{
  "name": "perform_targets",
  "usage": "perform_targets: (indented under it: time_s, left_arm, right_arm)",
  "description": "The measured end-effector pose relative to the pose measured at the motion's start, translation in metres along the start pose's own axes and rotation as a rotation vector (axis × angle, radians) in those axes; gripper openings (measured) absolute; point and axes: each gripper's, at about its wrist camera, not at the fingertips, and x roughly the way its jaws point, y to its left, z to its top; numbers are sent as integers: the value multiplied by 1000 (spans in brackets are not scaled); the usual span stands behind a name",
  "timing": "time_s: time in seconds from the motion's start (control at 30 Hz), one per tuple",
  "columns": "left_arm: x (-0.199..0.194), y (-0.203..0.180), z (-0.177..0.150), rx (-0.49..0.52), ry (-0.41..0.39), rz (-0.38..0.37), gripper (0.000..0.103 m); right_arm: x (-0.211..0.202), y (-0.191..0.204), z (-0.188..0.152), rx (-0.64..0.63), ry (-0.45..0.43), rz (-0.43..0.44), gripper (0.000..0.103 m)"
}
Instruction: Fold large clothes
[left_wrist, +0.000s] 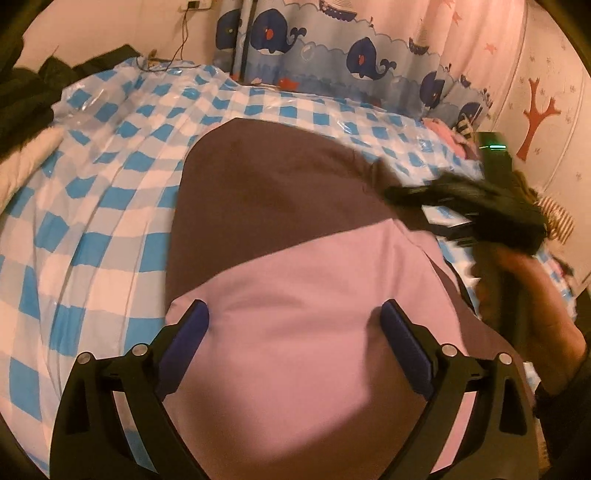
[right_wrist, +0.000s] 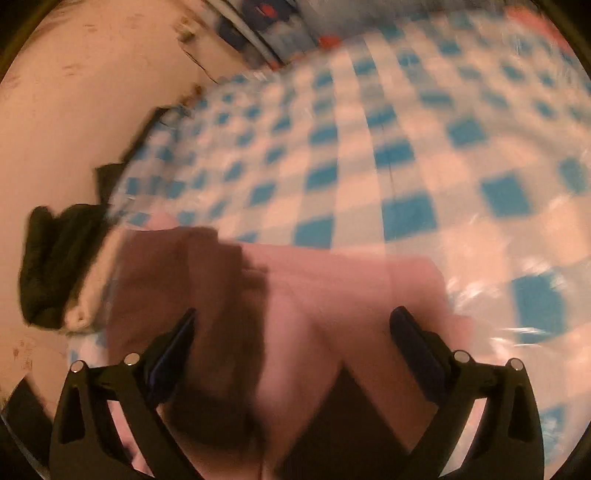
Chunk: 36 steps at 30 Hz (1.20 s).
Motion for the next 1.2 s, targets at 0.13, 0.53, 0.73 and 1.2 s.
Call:
perform_targets:
  time_s: [0.13, 0.53, 0.73, 1.2]
  left_arm:
    - [-13, 9, -1, -40, 3, -19, 89]
    - [-36, -19, -13, 4, 0, -15, 89]
    - [-14, -20, -23, 76, 83, 39, 91]
    - [-35, -1, -12, 39, 62, 11, 94]
  right_arm:
    - [-61, 42, -38, -214, -8, 7, 97]
    - [-23, -3, -116, -140, 197, -82, 97]
    - [-23, -22, -106, -9, 252, 23, 97]
    - [-50, -46, -91, 71, 156, 60, 97]
